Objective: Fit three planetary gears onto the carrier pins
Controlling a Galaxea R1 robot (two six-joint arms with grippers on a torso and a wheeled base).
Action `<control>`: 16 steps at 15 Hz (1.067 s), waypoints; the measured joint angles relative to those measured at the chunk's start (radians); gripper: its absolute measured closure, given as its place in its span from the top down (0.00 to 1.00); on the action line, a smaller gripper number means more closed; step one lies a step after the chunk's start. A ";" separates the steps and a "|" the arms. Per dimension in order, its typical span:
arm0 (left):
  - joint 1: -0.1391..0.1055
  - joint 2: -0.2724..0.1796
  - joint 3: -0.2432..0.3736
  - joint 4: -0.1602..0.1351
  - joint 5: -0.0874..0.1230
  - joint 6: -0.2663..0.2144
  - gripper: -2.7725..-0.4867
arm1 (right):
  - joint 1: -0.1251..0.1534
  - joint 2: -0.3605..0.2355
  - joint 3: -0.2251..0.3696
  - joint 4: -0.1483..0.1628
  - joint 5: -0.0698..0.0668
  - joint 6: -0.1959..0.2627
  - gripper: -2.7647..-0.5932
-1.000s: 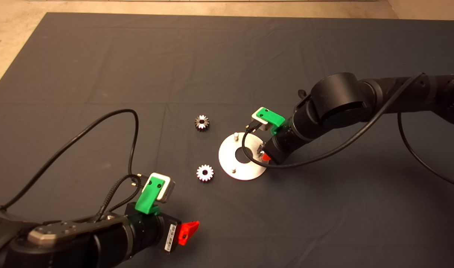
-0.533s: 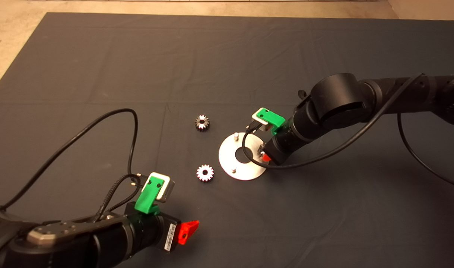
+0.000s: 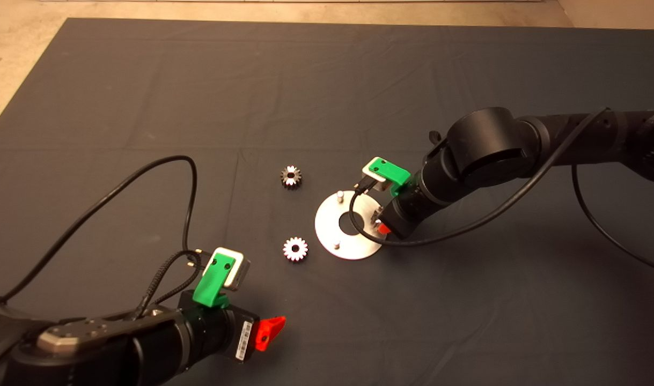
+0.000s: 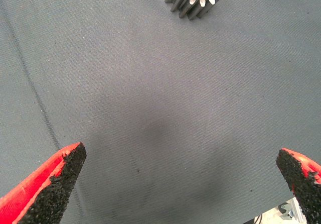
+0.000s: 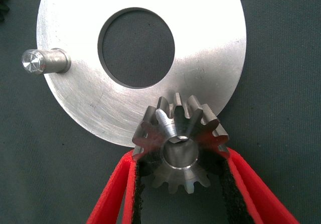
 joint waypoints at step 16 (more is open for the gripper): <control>0.000 0.000 0.000 0.000 0.000 0.000 0.99 | 0.000 0.003 0.000 0.000 -0.027 -0.026 0.15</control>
